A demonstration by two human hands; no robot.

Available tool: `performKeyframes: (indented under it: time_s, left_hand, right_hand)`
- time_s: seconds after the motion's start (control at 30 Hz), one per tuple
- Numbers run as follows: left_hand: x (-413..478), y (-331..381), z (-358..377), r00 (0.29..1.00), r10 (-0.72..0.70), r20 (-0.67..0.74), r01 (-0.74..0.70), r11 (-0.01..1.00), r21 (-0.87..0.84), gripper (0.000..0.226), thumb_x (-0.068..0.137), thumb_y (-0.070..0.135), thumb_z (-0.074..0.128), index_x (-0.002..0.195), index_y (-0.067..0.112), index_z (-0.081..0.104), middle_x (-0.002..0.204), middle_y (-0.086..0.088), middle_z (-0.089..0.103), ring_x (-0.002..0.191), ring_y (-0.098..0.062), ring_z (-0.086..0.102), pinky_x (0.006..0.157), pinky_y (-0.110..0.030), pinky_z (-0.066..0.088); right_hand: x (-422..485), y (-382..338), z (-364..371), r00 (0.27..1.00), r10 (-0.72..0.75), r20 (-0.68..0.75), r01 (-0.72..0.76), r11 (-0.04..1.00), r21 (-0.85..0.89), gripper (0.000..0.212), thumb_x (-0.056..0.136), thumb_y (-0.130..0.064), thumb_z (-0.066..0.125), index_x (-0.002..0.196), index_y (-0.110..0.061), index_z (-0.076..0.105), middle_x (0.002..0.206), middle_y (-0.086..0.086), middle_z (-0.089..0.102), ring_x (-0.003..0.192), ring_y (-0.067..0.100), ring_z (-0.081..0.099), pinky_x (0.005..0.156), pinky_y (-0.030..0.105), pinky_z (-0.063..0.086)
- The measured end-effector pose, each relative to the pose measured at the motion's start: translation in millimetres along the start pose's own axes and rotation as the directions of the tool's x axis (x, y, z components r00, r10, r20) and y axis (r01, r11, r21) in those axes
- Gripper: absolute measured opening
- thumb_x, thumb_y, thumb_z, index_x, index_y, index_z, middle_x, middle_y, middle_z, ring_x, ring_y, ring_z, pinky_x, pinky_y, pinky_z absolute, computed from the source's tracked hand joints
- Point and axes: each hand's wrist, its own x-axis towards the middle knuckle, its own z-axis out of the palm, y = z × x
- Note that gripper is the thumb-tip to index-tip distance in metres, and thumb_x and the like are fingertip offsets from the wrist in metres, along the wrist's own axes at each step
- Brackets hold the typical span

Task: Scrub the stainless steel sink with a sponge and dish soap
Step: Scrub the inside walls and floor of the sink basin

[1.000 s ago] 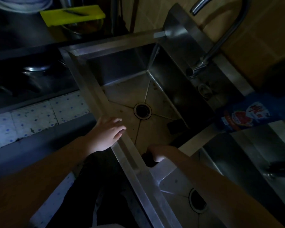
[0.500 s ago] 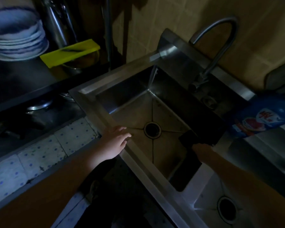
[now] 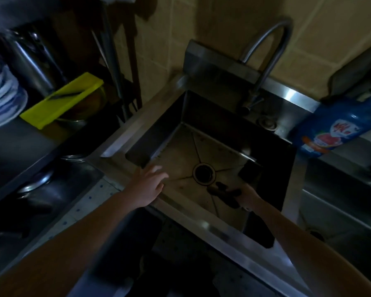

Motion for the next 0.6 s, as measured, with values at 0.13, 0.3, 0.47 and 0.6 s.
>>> performKeyframes:
  time_s: [0.13, 0.3, 0.47, 0.6]
  left_hand:
    - [7, -7, -6, 0.999, 0.048, 0.018, -0.048, 0.999, 0.004, 0.031, 0.095, 0.030, 0.042, 0.125, 0.035, 0.047, 0.148, 0.003, 0.029, 0.138, -0.022, 0.026, 0.111, -0.049, 0.018]
    - [10, -16, -7, 0.997, 0.071, -0.003, -0.072, 0.997, -0.028, 0.030, 0.094, 0.028, 0.046, 0.124, 0.032, 0.049, 0.146, 0.003, 0.031, 0.137, -0.021, 0.027, 0.112, -0.047, 0.020]
    - [24, -12, -8, 0.994, 0.106, -0.011, -0.106, 0.994, 0.001, 0.031, 0.094, 0.029, 0.046, 0.125, 0.034, 0.048, 0.147, 0.004, 0.032, 0.138, -0.018, 0.028, 0.113, -0.049, 0.018]
    - [38, 2, -11, 0.993, 0.121, 0.014, -0.121, 0.993, -0.004, 0.029, 0.095, 0.029, 0.045, 0.124, 0.035, 0.048, 0.148, 0.006, 0.029, 0.138, -0.020, 0.028, 0.111, -0.048, 0.018]
  right_hand:
    - [-7, -20, 6, 0.995, -0.010, -0.096, 0.027, 0.984, 0.176, 0.033, 0.085, 0.005, 0.056, 0.114, -0.006, 0.067, 0.100, 0.005, 0.062, 0.088, 0.013, 0.057, 0.068, 0.011, 0.043]
    - [-10, -33, 17, 0.985, -0.015, -0.170, 0.062, 0.959, 0.277, 0.040, 0.083, 0.018, 0.052, 0.116, 0.000, 0.064, 0.114, 0.018, 0.064, 0.100, 0.019, 0.057, 0.082, 0.017, 0.041]
    - [-17, -35, 19, 0.989, 0.007, -0.147, 0.040, 0.950, 0.311, 0.041, 0.086, 0.013, 0.053, 0.119, -0.008, 0.065, 0.104, 0.001, 0.058, 0.097, 0.014, 0.055, 0.064, 0.005, 0.042]
    - [-23, -34, 15, 0.985, 0.006, -0.171, 0.056, 0.933, 0.356, 0.040, 0.086, 0.013, 0.053, 0.118, -0.008, 0.065, 0.104, -0.001, 0.057, 0.098, 0.012, 0.054, 0.076, 0.015, 0.041]
